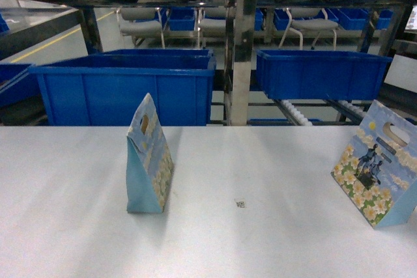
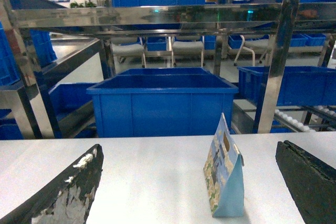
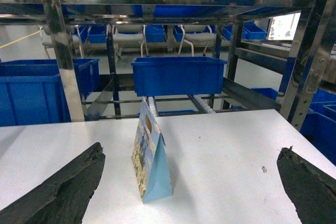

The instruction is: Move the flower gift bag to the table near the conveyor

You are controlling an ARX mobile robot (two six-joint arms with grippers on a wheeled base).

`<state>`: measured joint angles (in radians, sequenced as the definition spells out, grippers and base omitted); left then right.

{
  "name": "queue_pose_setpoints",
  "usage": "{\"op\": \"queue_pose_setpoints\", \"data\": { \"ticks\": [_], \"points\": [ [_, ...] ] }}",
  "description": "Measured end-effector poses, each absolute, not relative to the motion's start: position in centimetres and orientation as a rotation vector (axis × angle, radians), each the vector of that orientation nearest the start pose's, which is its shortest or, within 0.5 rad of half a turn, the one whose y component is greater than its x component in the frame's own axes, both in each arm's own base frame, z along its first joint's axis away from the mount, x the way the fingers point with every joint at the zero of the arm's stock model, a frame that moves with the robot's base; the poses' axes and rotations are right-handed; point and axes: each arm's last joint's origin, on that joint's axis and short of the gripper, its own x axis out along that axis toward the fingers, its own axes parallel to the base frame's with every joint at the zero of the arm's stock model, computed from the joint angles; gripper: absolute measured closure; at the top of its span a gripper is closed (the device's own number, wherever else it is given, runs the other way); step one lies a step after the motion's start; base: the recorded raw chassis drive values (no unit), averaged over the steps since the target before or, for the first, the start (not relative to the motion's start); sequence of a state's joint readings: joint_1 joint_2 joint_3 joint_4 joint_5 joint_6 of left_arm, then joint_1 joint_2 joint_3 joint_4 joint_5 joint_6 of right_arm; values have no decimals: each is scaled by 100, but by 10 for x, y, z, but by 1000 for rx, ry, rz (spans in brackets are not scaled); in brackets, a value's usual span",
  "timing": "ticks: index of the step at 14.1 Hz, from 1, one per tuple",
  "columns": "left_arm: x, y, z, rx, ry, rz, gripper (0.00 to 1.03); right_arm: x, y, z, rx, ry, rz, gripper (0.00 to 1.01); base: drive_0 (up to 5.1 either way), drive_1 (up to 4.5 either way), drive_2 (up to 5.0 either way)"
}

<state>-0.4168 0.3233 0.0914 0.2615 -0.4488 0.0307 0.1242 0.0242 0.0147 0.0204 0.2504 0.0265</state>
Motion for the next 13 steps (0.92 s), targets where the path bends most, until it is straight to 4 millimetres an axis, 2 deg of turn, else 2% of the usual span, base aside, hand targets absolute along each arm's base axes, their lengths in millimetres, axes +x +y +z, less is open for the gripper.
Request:
{"op": "queue_pose_setpoints", "data": {
  "ticks": [1, 4, 5, 7, 10, 13],
  "points": [
    [100, -35, 192, 20, -27, 39, 5, 98, 5, 169, 29, -12, -126, 3, 0, 0, 0],
    [98, -36, 202, 14, -39, 44, 5, 98, 5, 169, 29, -12, -126, 3, 0, 0, 0],
    [98, -36, 202, 14, -39, 45, 5, 97, 2, 167, 16, 3, -71, 12, 0, 0, 0],
    [98, -28, 198, 23, 12, 6, 27, 97, 0, 168, 6, -6, -6, 39, 0, 0, 0],
    [97, -17, 191, 6, -3, 3, 62, 97, 0, 167, 6, -6, 0, 74, 0, 0, 0],
    [98, -12, 183, 7, 4, 4, 89, 97, 0, 167, 0, -6, 0, 100, 0, 0, 0]
  ]
}}
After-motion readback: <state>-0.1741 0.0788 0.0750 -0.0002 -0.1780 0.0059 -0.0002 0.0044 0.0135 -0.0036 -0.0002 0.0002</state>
